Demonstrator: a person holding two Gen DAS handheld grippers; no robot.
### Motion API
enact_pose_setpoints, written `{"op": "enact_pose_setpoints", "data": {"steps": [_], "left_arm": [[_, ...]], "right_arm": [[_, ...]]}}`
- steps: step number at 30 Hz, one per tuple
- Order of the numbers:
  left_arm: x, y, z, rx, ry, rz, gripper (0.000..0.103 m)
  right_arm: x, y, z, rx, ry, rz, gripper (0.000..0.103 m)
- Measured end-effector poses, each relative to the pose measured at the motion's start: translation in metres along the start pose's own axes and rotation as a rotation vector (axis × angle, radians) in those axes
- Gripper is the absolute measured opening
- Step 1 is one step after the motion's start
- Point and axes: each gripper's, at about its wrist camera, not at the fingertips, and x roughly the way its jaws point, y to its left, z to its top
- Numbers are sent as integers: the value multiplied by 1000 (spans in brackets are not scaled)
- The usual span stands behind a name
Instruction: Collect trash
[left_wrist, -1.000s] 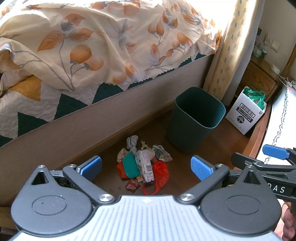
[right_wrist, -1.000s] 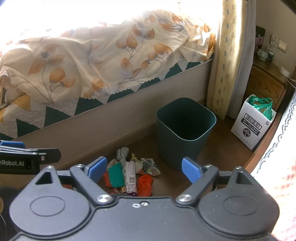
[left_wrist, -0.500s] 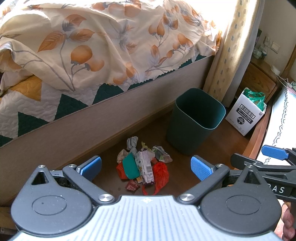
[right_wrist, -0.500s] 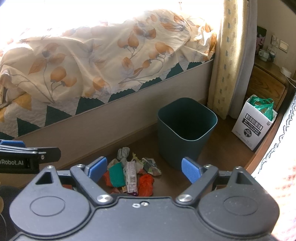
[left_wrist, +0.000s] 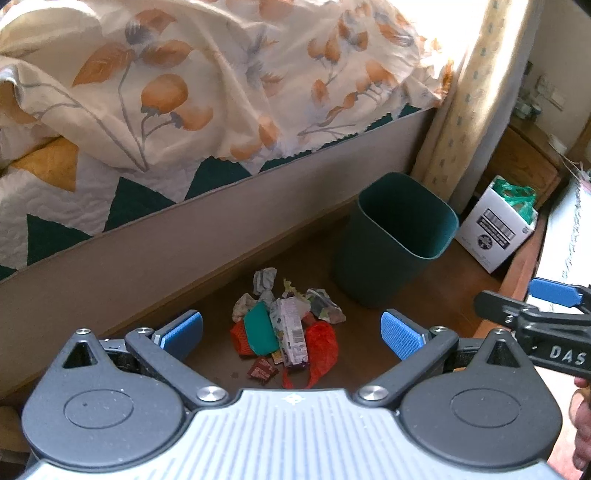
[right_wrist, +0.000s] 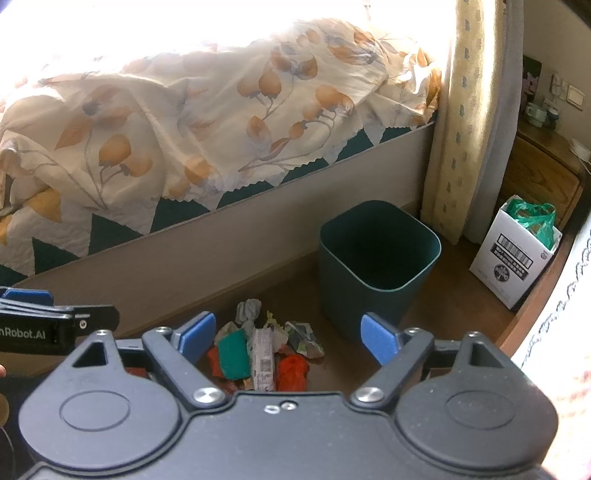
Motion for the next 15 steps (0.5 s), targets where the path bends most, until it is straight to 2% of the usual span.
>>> {"op": "enact_pose_setpoints", "data": {"steps": [6,9,15], "left_arm": [[35,14,14,-37,34,0,103],[57,17,22,-33,46,25,103],[111,17,39,-22,87,35,103]], "right_arm": [[28,-22,26,-18,-1,5,87],[49,-40,41,-23,11,-1,87],[103,-85,70,-43,31,-63,86]]}}
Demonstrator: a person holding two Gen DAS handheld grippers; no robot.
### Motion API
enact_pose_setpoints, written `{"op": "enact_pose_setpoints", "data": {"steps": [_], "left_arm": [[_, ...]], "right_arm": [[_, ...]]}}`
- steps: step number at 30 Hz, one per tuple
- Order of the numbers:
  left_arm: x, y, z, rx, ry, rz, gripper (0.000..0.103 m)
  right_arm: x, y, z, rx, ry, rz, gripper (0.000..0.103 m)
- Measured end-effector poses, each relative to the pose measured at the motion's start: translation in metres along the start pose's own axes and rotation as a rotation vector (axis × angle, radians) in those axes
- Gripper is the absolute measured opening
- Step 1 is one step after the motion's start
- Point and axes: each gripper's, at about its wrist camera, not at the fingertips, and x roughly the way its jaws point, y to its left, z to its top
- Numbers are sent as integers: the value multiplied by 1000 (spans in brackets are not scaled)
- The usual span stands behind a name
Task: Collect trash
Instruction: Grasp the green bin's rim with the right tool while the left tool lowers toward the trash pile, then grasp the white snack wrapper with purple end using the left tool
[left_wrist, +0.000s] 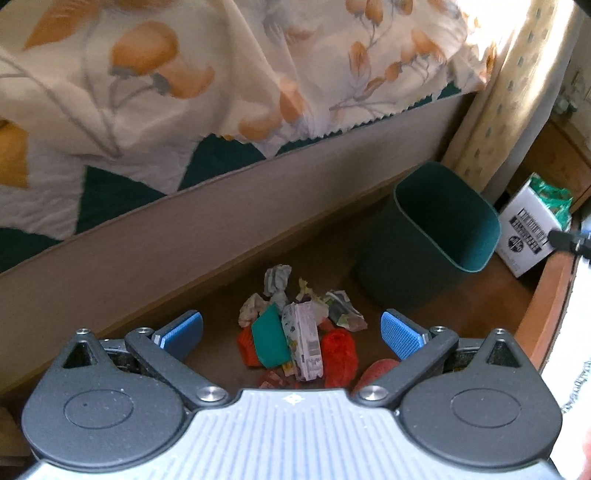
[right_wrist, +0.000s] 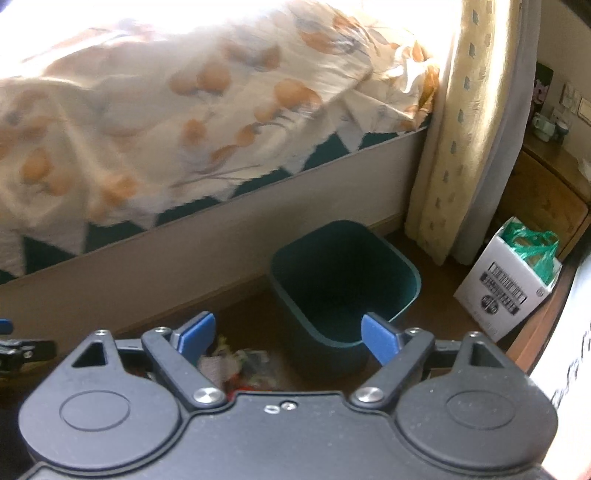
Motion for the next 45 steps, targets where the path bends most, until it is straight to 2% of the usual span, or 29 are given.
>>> {"op": "enact_pose_setpoints", "data": {"steps": [8,13,16,19,23,26,28,30,34,37,41,45], "left_arm": [[84,-6,10,25,111,19,103],[137,-9,8,53,187,14,103],[167,-12,6,63,235,3,103],[197,-13,6,53,274,-15,103],[234,-14,3,38,322,-31,103],[254,-17,0,47,358,-24,103],[270,-18,-2,52,379,-23,103],[289,-17,-5,50,400,-13,103],[326,-16,-14,12,454,-11,103],[350,-23,-20,38,461,13,103],[380,-31,-30,67,476,79,94],[405,-37,-38,80,501,126,84]], "right_arm": [[115,-61,25,11,88,-68,80],[194,-87,39,-103,161,-115,77],[232,-109,47,-122,194,-131,75],[260,-128,54,-138,230,-111,71],[294,-134,59,-230,285,-64,70],[322,-133,62,-259,330,-32,56],[339,-131,61,-283,354,-15,51],[348,-123,58,-326,364,3,48],[359,-113,54,-413,369,-36,44],[361,-111,56,-442,370,-83,31],[360,-110,58,-432,371,-120,19],[367,-109,61,-469,387,-115,20]]}}
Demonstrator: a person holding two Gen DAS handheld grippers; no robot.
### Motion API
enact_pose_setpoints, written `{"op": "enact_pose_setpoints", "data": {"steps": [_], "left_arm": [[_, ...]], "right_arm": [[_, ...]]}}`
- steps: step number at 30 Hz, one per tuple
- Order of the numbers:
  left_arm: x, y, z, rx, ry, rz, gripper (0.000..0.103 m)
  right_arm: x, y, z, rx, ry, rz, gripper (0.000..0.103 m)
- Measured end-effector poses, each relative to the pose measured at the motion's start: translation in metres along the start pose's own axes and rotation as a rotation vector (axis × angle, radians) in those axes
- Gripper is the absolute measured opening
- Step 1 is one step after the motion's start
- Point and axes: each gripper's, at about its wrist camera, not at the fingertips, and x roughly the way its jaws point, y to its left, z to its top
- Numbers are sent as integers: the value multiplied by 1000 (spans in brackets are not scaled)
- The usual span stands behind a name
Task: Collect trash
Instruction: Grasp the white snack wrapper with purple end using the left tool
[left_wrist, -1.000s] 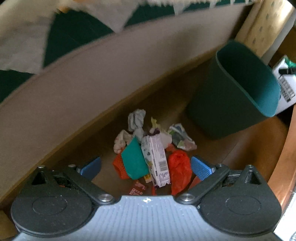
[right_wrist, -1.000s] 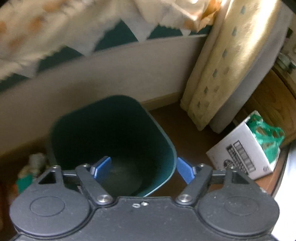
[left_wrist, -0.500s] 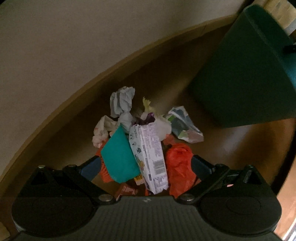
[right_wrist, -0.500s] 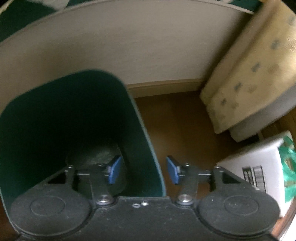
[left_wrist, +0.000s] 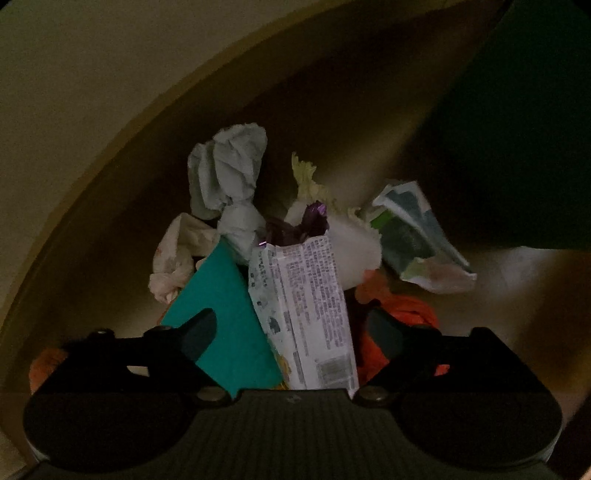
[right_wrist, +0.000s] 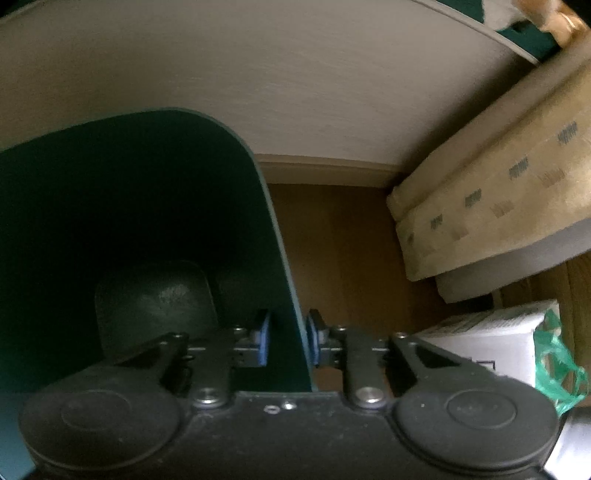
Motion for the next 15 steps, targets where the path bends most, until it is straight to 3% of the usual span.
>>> {"op": "enact_pose_setpoints", "data": {"steps": [4,6,15], "left_arm": [[17,-11,0,37,17,4,72],[22,-15,-2,48,25,28,56],[15,-7,-9,-8,-25,21,46]], "right_arm": [[8,-2,2,-13,12,14,20],[8,-2,0,-9,11,14,20],[-11,-2,-29,93,-7,16,14]]}}
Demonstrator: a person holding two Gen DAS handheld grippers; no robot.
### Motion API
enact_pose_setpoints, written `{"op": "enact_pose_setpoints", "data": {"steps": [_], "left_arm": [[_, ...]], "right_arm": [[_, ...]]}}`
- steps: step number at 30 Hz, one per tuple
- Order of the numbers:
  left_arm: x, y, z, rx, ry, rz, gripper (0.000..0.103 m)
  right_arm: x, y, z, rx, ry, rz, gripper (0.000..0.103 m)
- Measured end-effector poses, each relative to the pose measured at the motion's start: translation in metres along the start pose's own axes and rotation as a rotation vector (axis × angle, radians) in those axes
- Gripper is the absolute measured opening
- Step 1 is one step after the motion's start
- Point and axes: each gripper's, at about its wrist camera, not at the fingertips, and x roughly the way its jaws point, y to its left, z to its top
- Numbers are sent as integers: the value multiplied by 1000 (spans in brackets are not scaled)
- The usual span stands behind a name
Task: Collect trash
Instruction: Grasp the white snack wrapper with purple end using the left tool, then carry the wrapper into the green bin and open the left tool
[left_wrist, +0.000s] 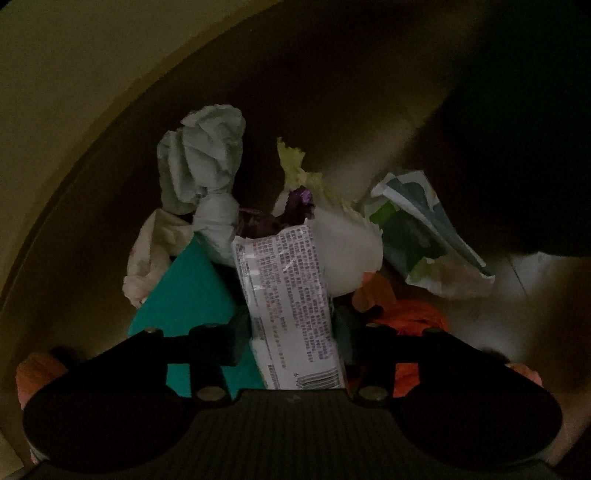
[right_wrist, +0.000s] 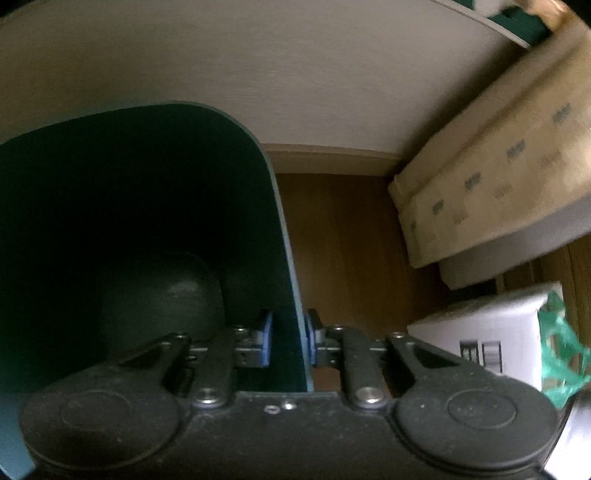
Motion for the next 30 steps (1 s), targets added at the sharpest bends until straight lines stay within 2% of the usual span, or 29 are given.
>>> {"op": "enact_pose_setpoints", "data": {"steps": [8,15,17,23,25,28,30], "left_arm": [[-56,11,-13,29,-76,-15,45],[-129,15,-20,60,-158,-34,44],[-158,17,-20,71,-189,-67,44],[-222,25,-11,54,-182,-176,44],[-247,24,-5,49,-190,-217,44],[-286,11,10,62,-213,-295,44],[-309,-6,21,101,-243,-318,44]], "right_arm": [[-32,3,-54,215,40,42,3],[-52,19,-67,239,33,3,3],[-53,20,-66,226,26,-9,3],[-62,24,-66,221,-22,-20,2],[-60,18,-66,250,-31,0,2],[-60,14,-67,262,-44,10,1],[-59,13,-67,265,-47,21,1]]}}
